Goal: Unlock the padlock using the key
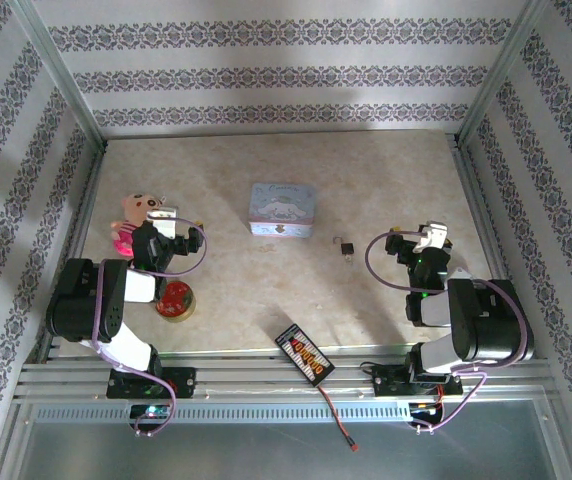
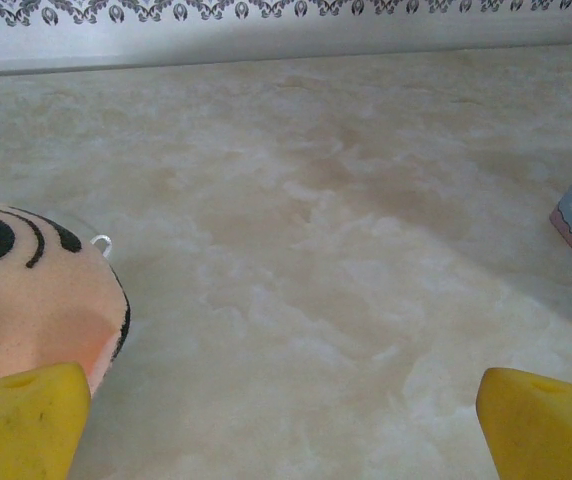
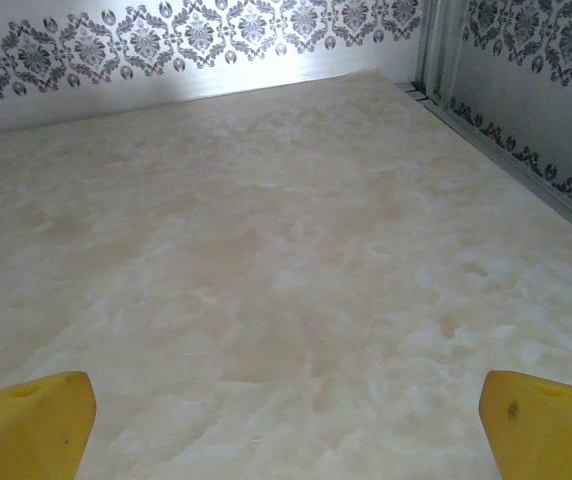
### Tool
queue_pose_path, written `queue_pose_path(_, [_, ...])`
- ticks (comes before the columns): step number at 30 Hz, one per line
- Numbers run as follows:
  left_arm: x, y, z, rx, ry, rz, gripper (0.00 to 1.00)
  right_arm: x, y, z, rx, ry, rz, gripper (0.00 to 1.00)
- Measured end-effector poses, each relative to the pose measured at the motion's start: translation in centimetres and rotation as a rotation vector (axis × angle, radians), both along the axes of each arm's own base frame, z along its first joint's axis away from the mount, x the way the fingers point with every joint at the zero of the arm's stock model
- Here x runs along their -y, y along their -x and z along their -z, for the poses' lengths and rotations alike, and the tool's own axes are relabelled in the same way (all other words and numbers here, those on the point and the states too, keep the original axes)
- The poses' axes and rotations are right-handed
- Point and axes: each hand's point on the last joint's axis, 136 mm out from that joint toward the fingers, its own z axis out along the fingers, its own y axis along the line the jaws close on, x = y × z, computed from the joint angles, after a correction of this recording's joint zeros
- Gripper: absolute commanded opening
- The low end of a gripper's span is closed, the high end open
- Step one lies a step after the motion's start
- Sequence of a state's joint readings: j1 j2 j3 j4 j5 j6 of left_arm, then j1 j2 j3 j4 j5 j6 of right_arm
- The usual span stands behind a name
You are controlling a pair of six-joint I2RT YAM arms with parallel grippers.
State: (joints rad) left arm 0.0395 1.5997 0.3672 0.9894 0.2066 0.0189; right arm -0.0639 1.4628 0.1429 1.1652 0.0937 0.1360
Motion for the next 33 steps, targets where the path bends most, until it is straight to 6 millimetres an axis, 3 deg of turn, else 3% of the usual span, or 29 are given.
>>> queue_pose_path(5, [0.0,0.0,0.0,-0.001,0.0,0.0,0.99,-0.5,-1.5,-0.4,0.013,0.008,-0.023,0.98])
queue_pose_path(16, [0.0,0.0,0.1,-0.005,0.0,0.0,0.99,-3.7,-5.0,-1.8,-0.006,0.034,-0.194,0.98])
queue_pose_path(23, [0.0,0.1,0.2,-0.007,0.0,0.0,0.99,-6.0,-4.8,-1.5,-0.015,0.034,-0.345,0.98])
queue_pose_path(29, [0.0,0.1,0.2,-0.009,0.0,0.0,0.99,-3.4,-4.4,-0.7,-0.044,0.05,-0.167,0.98])
queue_pose_path(33, [0.0,0.1,0.3,-0.011,0.0,0.0,0.99,-3.0,-4.3,-0.5,-0.057,0.08,-0.096,0.98])
